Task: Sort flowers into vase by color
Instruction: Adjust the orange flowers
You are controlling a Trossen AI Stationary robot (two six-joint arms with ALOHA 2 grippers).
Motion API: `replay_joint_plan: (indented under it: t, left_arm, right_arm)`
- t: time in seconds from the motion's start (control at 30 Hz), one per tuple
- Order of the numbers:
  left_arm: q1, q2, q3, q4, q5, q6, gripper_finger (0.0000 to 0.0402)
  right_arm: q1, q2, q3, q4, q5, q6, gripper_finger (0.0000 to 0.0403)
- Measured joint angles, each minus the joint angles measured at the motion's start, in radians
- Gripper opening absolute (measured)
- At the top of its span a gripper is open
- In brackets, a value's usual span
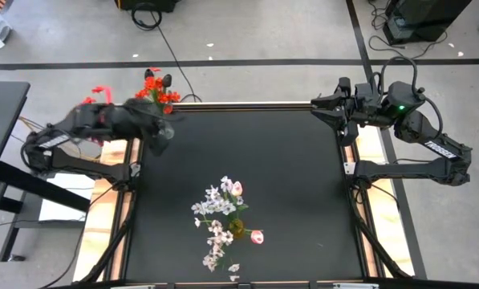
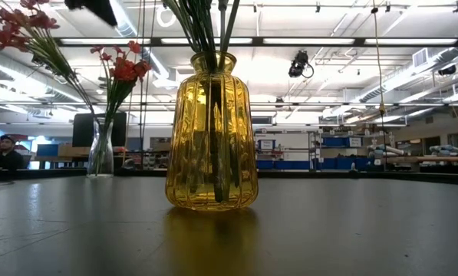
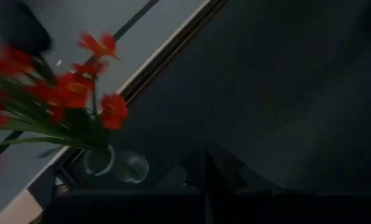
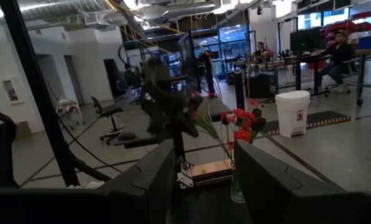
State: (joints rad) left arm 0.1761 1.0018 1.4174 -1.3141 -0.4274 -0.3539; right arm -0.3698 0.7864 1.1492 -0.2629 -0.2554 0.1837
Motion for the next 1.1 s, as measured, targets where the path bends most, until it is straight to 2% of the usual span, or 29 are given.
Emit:
replay_joint_plan:
  t: [0.2,0.33,0.47,0.57,0.63,0.73,0.83,1.0,1.1]
  left_arm:
    - [0.0,0.056,0.317,-0.261,0.005,-0.035,0.0004]
    - [0.0,0.039,0.436,-0.267,0.075,-0.011,0.0004]
    - [0.0,0.006,0.499,-0.265,0.04,0.007,0.0004]
    - [0.0,-0.03,0.506,-0.255,0.026,0.066,0.0004]
    - [0.0,-0.061,0.487,-0.259,0.056,0.146,0.0004]
    - [0.0,-0.117,0.432,-0.259,0.1,0.262,0.0004]
    - [0.0,-0.173,0.366,-0.26,0.102,0.359,0.0004]
    - [0.0,-0.257,0.313,-0.256,0.092,0.381,0.0004]
    - [0.0,-0.324,0.303,-0.257,0.027,0.365,0.0004]
  right_arm:
    - [0.0,0.0,0.0,0.0,0.0,0.0,0.0176]
    - [0.0,0.0,0.0,0.0,0.0,0.0,0.0176]
    - [0.0,0.0,0.0,0.0,0.0,0.0,0.0176]
    - [0.0,0.0,0.0,0.0,0.0,0.0,0.0176]
    - [0.0,0.0,0.0,0.0,0.0,0.0,0.0176]
    - [0.0,0.0,0.0,0.0,0.0,0.0,0.0176]
    - [0.0,0.0,0.0,0.0,0.0,0.0,0.0176]
    - [0.0,0.0,0.0,0.0,0.0,0.0,0.0176]
    - [0.0,0.0,0.0,0.0,0.0,0.0,0.0176]
